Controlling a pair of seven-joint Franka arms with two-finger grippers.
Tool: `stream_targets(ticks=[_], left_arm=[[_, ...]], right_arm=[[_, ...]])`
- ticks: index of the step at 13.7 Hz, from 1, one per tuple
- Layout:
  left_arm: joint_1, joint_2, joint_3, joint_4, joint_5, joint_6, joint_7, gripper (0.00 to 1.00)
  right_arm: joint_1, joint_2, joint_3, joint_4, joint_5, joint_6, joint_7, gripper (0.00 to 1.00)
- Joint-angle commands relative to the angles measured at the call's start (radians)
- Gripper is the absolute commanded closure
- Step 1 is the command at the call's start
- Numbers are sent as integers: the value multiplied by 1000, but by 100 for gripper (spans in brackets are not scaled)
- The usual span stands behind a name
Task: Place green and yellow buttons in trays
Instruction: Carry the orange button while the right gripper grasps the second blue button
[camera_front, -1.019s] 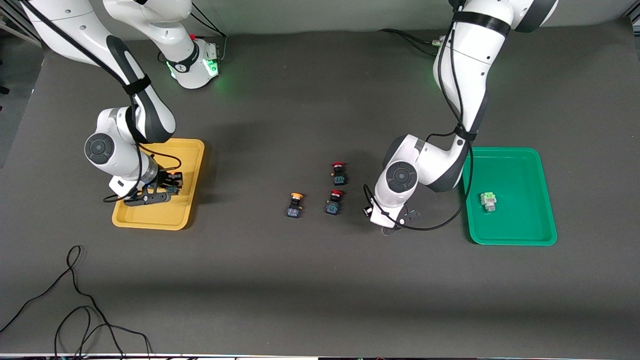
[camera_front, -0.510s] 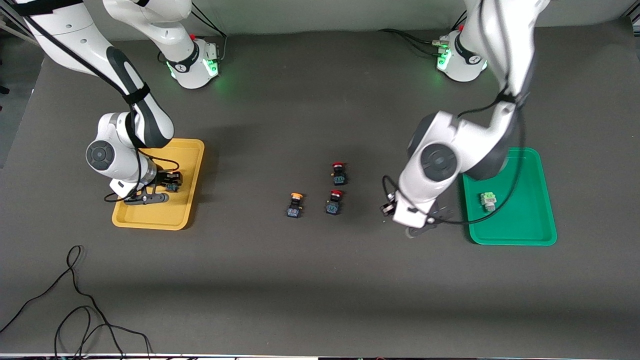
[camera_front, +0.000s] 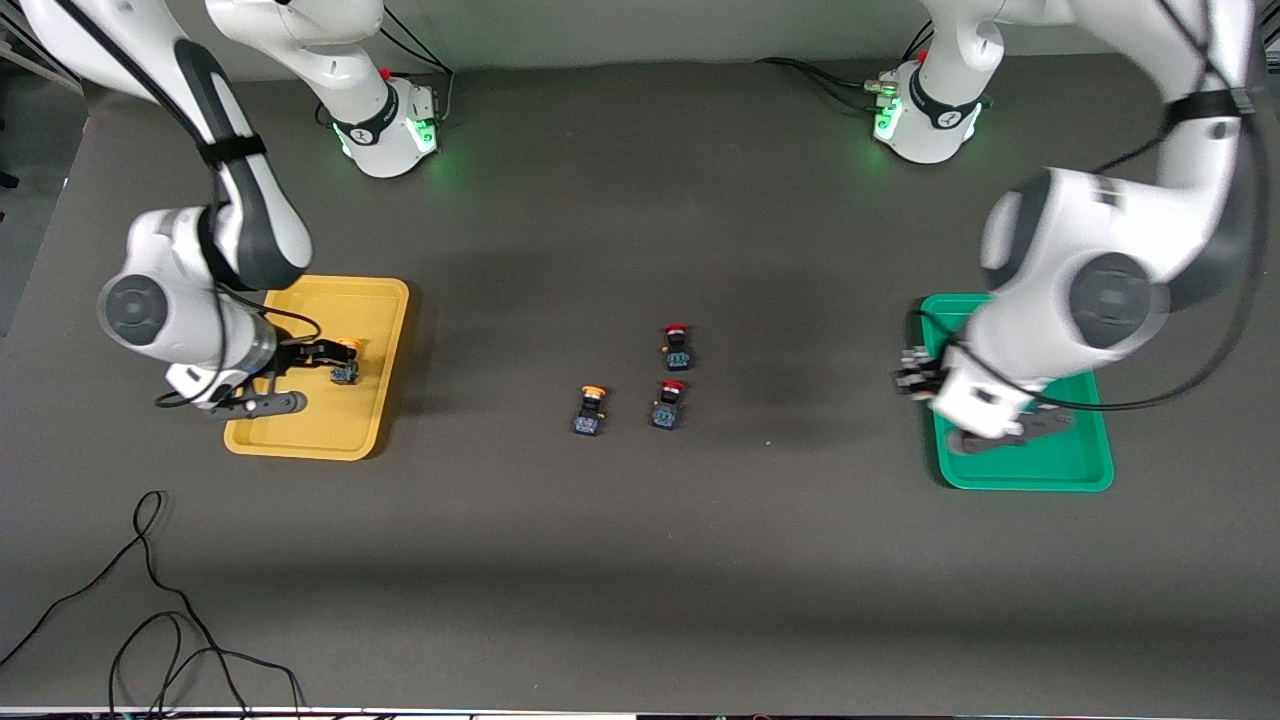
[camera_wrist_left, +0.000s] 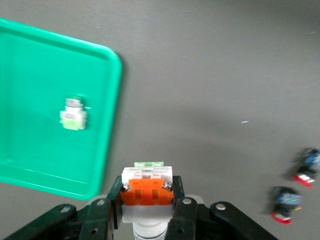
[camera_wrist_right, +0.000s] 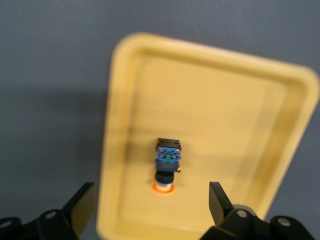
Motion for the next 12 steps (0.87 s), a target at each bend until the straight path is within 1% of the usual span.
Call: stream_targets(ticks=[1, 3, 4, 5, 6, 8, 9, 10, 12], left_arm=[[145, -73, -9, -87, 0, -8, 235, 92], [234, -64, -7, -106, 29, 25, 380, 92], [277, -64, -7, -138, 33, 68, 449, 92], [308, -63, -7, -187, 35, 135, 492, 92], [327, -61, -7, -253, 39, 238, 510, 92], [347, -53, -7, -383, 47, 424, 556, 92], [347, -37, -6, -426, 49, 494, 561, 92], [353, -14, -6, -454, 49, 548, 563, 92], [358, 49, -6, -483, 62, 634, 563, 92]], right_arm=[[21, 29, 21, 232, 62, -191, 20, 0], [44, 46, 27, 349, 134, -228, 120, 0], [68, 60, 28, 392, 145, -236, 194, 0], [104, 86, 29, 429, 146, -236, 246, 0], [133, 123, 30, 464, 146, -234, 304, 0], [206, 227, 59, 581, 145, -234, 410, 0], [248, 286, 59, 641, 142, -233, 461, 0], [285, 348, 59, 696, 134, -231, 498, 0], [354, 440, 56, 762, 128, -210, 558, 0]])
